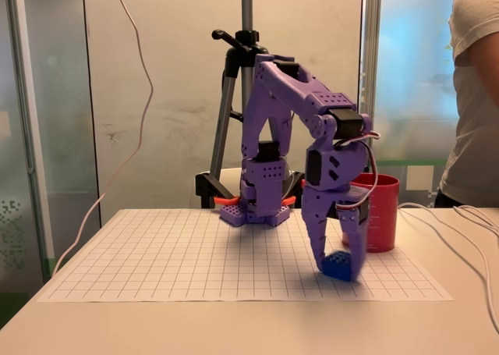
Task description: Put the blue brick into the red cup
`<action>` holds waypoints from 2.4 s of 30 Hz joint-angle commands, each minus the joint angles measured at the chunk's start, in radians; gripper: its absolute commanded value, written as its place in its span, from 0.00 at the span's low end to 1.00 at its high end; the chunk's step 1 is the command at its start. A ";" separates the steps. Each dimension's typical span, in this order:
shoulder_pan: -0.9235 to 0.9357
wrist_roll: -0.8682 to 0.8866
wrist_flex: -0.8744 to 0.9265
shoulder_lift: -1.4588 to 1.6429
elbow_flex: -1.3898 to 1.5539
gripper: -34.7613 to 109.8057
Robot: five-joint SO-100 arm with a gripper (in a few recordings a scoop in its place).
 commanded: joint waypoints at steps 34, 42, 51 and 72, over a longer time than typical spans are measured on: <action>-0.580 0.123 0.456 0.770 -0.222 0.24; -0.660 0.218 0.351 0.776 0.074 0.24; -0.618 0.187 0.368 0.810 0.098 0.24; -0.563 0.201 0.321 0.773 0.069 0.50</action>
